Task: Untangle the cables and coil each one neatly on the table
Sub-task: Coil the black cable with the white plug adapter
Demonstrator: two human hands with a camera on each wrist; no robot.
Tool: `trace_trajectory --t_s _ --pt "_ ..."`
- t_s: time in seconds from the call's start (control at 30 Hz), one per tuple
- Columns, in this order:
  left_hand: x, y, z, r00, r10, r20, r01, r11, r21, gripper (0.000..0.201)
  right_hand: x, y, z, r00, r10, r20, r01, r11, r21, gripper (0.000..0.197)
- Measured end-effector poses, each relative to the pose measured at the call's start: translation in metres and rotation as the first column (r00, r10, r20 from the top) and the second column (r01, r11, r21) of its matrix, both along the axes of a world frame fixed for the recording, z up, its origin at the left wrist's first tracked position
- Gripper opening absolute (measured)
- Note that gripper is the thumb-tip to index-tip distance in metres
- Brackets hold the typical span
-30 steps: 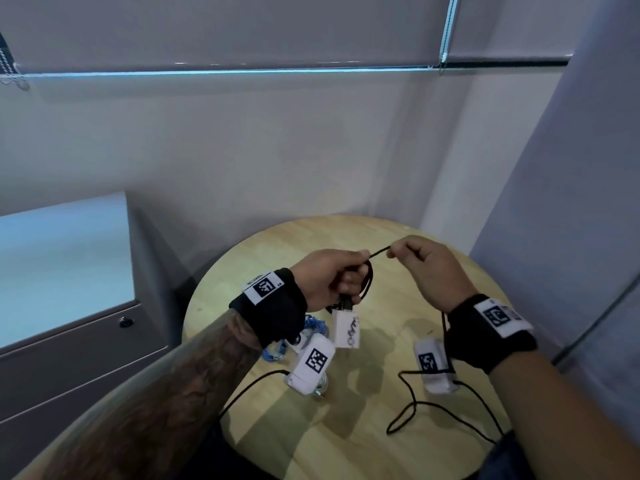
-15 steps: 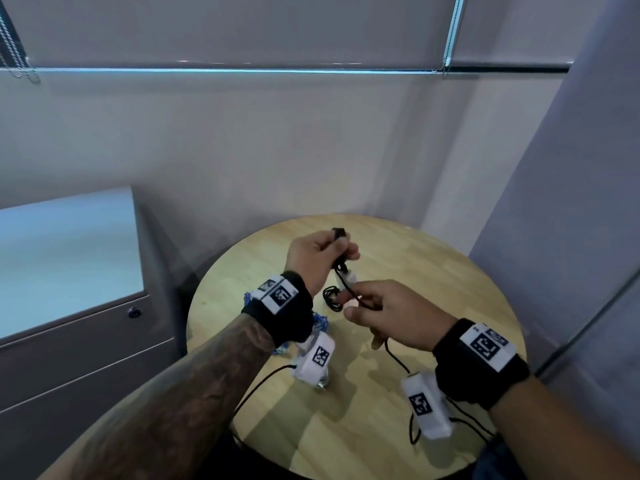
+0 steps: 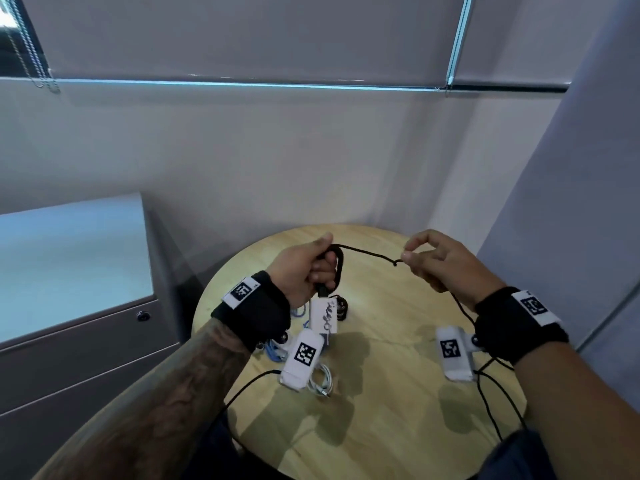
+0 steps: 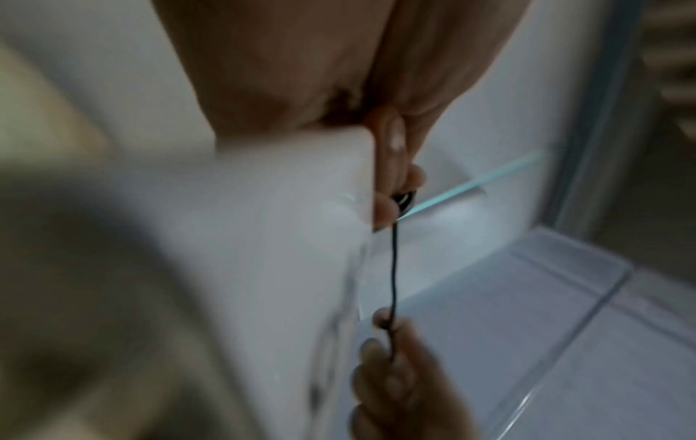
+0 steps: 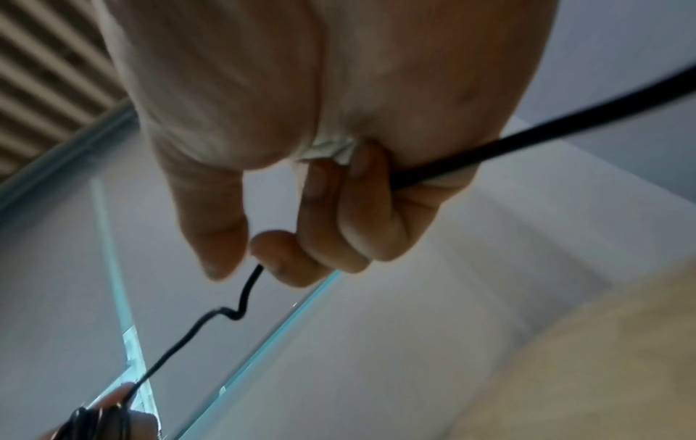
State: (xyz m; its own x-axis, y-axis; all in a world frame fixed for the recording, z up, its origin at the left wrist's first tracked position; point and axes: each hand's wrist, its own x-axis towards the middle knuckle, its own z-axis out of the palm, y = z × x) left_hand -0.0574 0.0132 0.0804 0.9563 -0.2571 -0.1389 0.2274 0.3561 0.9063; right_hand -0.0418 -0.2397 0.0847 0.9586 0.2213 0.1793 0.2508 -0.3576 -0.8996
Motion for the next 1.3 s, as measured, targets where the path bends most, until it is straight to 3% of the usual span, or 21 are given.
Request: trace_trajectory --t_s 0.07,0.17,0.27,0.43,0.53,0.63,0.7,0.77,0.83,0.93,1.07,1.17,1.3 --pt "0.002 0.001 -0.003 0.998 0.015 -0.059 -0.026 0.980 -0.197 0.040 0.005 0.002 -0.014 1.000 -0.004 -0.008 0.003 0.998 -0.063 0.021" --pt "0.004 -0.004 -0.004 0.998 0.032 -0.047 -0.051 0.887 -0.460 0.030 -0.001 0.021 -0.036 1.000 0.007 0.007 -0.005 0.975 -0.223 0.030" --pt "0.009 -0.014 -0.003 0.994 0.105 0.035 -0.074 0.862 -0.501 0.027 -0.020 0.046 -0.051 0.996 0.083 -0.022 -0.085 0.971 -0.222 0.033" --pt "0.019 -0.017 -0.011 0.939 0.288 0.189 -0.220 0.923 -0.317 0.021 -0.051 0.054 -0.050 0.971 0.201 -0.129 -0.209 0.976 -0.054 0.033" --pt "0.022 -0.019 -0.024 0.894 0.291 0.341 -0.292 0.955 -0.051 0.019 -0.057 0.041 -0.033 0.982 0.174 -0.071 -0.181 0.978 -0.103 0.024" --pt "0.010 -0.030 -0.033 0.865 0.052 0.498 -0.263 0.894 0.362 0.022 -0.054 0.035 -0.017 0.982 0.135 0.130 -0.103 0.970 -0.222 0.019" --pt "-0.001 -0.038 -0.033 0.876 -0.125 0.466 -0.127 0.872 0.473 0.029 -0.048 0.032 -0.010 0.966 0.049 0.255 0.005 0.979 -0.206 0.016" --pt "-0.008 -0.043 -0.030 0.887 -0.235 0.397 0.019 0.879 0.477 0.027 -0.039 0.030 -0.007 0.948 -0.035 0.317 0.086 0.986 -0.146 0.015" --pt "-0.010 -0.046 -0.022 0.910 -0.259 0.323 0.136 0.923 0.359 0.020 -0.028 0.028 -0.010 0.947 -0.084 0.310 0.104 0.993 -0.048 0.012" --pt "-0.007 -0.041 -0.006 0.947 -0.230 0.224 0.240 0.971 -0.019 0.021 -0.018 0.033 -0.027 0.976 -0.110 0.190 0.094 0.991 0.094 0.017" --pt "0.006 -0.030 0.008 0.987 -0.040 0.157 0.102 0.905 -0.412 0.024 -0.032 0.047 -0.051 0.992 0.106 -0.074 -0.098 0.990 0.103 0.021" --pt "0.017 -0.026 0.007 0.972 0.187 0.143 -0.106 0.889 -0.445 0.024 -0.050 0.054 -0.054 0.970 0.216 -0.115 -0.213 0.976 0.035 0.026" --pt "0.019 -0.030 -0.006 0.921 0.354 0.160 -0.272 0.882 -0.386 0.022 -0.056 0.056 -0.049 0.977 0.173 -0.122 -0.175 0.985 -0.002 0.027"
